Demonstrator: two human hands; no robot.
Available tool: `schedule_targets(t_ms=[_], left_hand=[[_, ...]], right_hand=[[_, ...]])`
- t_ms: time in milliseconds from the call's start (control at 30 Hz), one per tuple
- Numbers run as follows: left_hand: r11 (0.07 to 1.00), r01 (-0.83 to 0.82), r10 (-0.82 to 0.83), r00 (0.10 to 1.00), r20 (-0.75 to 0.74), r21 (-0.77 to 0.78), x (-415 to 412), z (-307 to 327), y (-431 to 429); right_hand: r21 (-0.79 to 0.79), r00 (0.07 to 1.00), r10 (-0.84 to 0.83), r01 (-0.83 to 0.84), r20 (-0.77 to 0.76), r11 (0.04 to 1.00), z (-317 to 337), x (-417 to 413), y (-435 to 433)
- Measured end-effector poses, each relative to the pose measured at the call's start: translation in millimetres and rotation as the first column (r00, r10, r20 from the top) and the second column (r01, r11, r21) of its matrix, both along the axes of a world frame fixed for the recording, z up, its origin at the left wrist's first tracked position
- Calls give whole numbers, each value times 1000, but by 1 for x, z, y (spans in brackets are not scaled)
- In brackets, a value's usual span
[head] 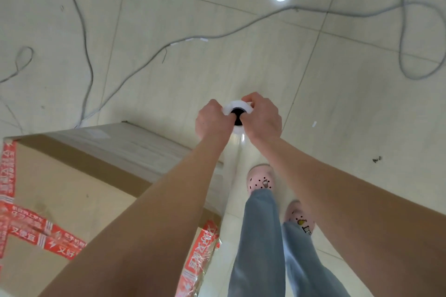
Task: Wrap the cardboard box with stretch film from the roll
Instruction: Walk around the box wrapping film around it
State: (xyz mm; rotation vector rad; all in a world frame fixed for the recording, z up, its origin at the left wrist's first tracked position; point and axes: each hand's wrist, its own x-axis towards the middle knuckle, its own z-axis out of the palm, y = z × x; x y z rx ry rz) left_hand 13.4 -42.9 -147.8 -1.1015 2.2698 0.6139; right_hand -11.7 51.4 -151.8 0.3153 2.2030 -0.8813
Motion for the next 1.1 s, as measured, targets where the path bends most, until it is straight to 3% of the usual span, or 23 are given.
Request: schedule_targets(t_ms=[100, 200, 300, 533, 733, 900, 967, 1100], left_hand=[[978, 209, -209, 977, -35, -6, -4, 1, -9], [860, 510, -509, 856, -85, -18, -14, 0, -18], [784, 616, -620, 783, -41, -77, -26, -3, -22], [900, 436, -436, 900, -8, -4, -42, -7, -43], [998, 43, -46, 993, 108, 35, -42, -9, -69], [940, -331, 323, 942, 93, 82, -41, -12, -87], [950, -305, 297, 949, 108, 69, -43, -11, -91], [995, -59, 58, 998, 18, 80, -51, -12, -99]], right_hand=[[34, 998, 52, -53, 17, 998, -1, -6, -11], [59, 994, 111, -110, -7, 992, -4, -6, -14], [56, 988, 156, -154, -18, 986, -6, -15, -17], [37, 944, 326, -325, -46, 945, -10, -37, -35], [8, 954, 297, -298, 31, 955, -8, -54, -63], [4, 948, 294, -297, 118, 955, -7, -73, -87], [-4, 940, 323, -325, 107, 946, -7, -80, -95], [-3, 904, 413, -415, 109, 910, -5, -84, -106]])
